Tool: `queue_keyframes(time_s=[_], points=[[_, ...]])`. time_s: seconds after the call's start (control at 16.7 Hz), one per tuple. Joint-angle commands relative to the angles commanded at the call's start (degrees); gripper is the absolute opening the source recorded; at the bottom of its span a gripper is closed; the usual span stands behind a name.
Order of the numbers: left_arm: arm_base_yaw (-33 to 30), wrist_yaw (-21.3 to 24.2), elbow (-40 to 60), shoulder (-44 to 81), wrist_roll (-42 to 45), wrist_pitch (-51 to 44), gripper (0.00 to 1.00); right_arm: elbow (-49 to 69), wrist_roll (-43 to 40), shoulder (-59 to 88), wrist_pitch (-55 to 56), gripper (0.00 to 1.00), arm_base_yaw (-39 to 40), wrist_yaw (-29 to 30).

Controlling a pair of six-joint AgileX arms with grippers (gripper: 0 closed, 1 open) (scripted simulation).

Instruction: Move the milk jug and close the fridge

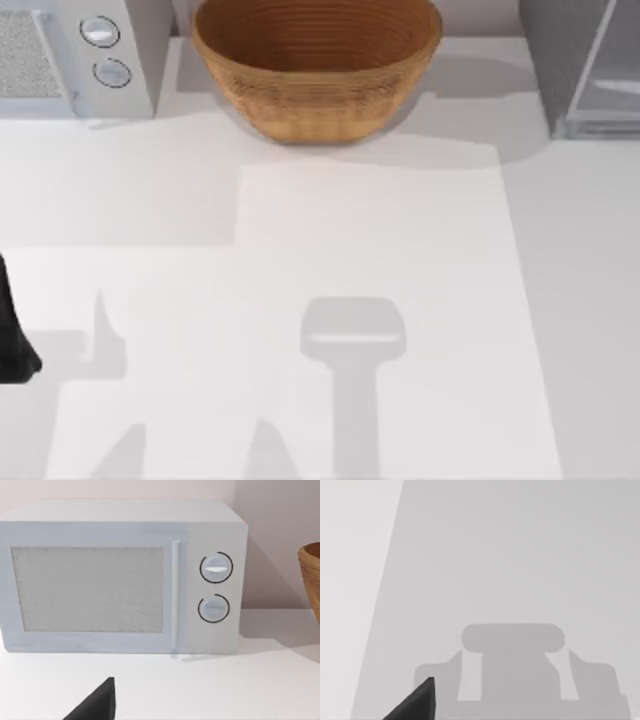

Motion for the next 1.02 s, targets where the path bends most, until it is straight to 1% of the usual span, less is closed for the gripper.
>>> queue_keyframes(time_s=[0.12,0.3,0.48,0.84,1.02], points=[[0.0,0.0,0.0,0.0,0.0,0.0,1.0,2.91,-5.43,5.4,-0.85,1.0,-5.36,-3.18],[0.0,0.0,0.0,0.0,0.0,0.0,1.0,8.64,-18.13,17.96,-2.38,1.0,-17.31,-9.65],[0.0,0.0,0.0,0.0,0.0,0.0,1.0,14.96,-35.25,34.7,-3.6,1.0,-32.57,-17.41],[0.0,0.0,0.0,0.0,0.0,0.0,1.0,26.49,-73.39,73.29,-3.9,1.0,-65.47,-34.04],[0.0,0.0,0.0,0.0,0.0,0.0,1.0,30.8,-89.98,90.51,-2.83,1.0,-80.2,-41.45]])
